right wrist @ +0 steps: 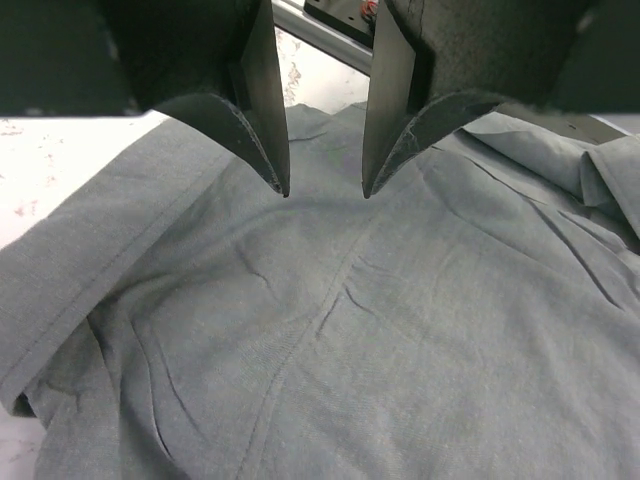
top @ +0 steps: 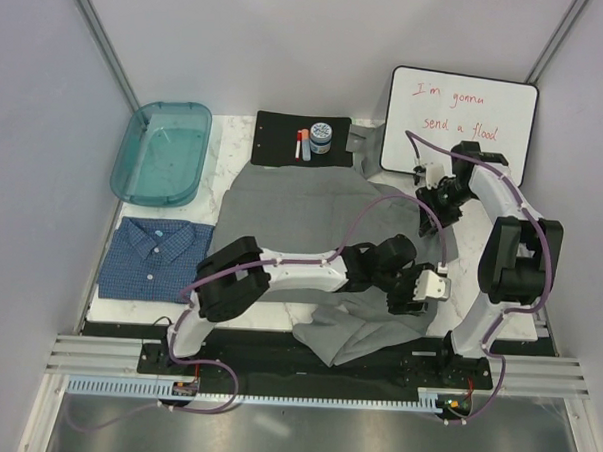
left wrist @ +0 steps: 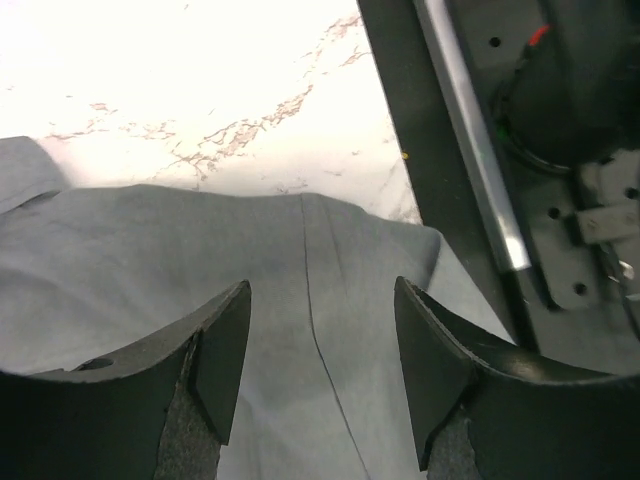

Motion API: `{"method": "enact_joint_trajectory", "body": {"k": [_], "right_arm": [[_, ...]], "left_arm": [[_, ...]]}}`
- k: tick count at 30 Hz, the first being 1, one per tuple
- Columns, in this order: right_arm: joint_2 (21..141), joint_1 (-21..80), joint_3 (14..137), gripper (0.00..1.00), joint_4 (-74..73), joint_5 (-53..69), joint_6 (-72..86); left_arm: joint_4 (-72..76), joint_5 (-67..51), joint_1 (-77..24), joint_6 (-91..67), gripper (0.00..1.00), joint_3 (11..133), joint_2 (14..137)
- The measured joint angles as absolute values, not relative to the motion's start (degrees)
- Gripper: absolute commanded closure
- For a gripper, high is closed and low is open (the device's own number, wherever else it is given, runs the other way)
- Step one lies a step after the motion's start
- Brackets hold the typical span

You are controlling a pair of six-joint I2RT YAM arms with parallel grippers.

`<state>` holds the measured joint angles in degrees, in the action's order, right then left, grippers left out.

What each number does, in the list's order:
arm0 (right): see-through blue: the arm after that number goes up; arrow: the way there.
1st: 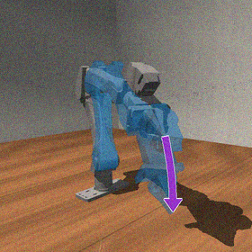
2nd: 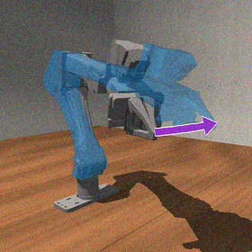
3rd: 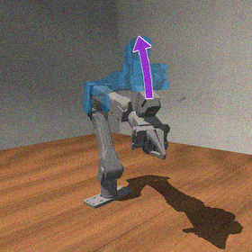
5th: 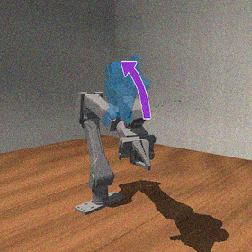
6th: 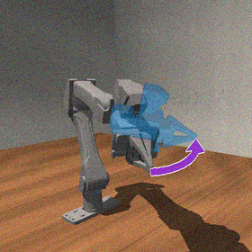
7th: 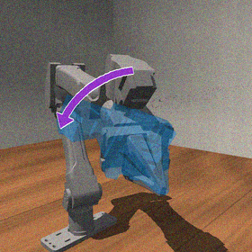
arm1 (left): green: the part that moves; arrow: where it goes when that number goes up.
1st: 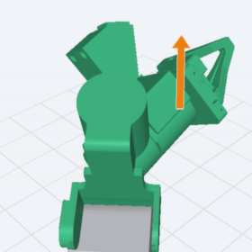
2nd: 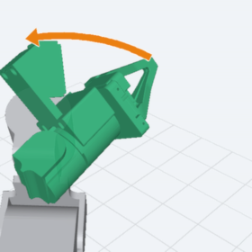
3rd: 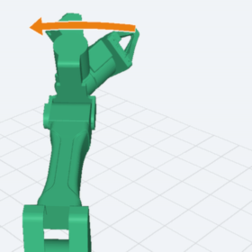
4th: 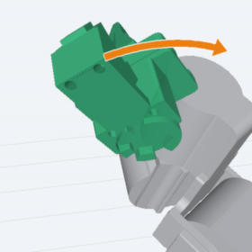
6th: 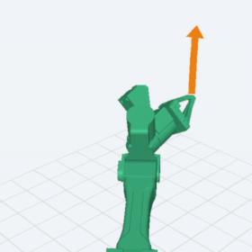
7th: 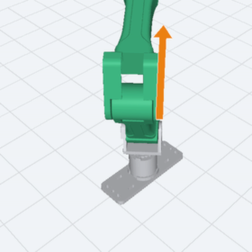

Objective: Fold and stack the long sleeve shirts
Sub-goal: Flatten the shirt out

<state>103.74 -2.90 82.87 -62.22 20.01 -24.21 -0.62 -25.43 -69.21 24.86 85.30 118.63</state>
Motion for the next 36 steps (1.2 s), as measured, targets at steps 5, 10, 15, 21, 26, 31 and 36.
{"method": "enact_joint_trajectory", "body": {"k": [5, 10, 15, 21, 26, 31, 36], "right_arm": [[105.1, -2.9, 83.44, 0.57, -62.06, 21.17, -23.55], [106.78, -2.85, 83.29, 0.58, -61.36, 21.19, -23.33], [108.07, -2.85, 82.59, 0.58, -60.53, 20.95, -23.31], [108.6, -2.85, 81.76, 0.58, -60.18, 20.91, -23.35], [108.92, -2.85, 79.61, 0.58, -59.64, 20.51, -23.73], [111.26, -2.85, 78.39, 0.58, -58.57, 18.94, -23.79], [112.66, -2.85, 78.39, 0.58, -57.41, 16.91, -23.99]], "left_arm": [[-0.75, -25.76, -69.19, 23.97, 0.34, 90.19, 124.84], [-3.53, -25.82, -69.14, 22.7, 0.34, 95.29, 129.6], [-7.42, -25.67, -69.25, 22.65, 0.34, 96.49, 132.07], [-11.97, -24.4, -69.36, 22.52, 0.68, 101.8, 134.43], [-13.02, -25.67, -69.8, 23.27, 0.96, 102.72, 134.98], [-14.13, -29.32, -71.48, 23.94, 0.98, 102.69, 134.96], [-14.33, -31.48, -72.77, 23.81, 0.75, 101.84, 134.65]]}}
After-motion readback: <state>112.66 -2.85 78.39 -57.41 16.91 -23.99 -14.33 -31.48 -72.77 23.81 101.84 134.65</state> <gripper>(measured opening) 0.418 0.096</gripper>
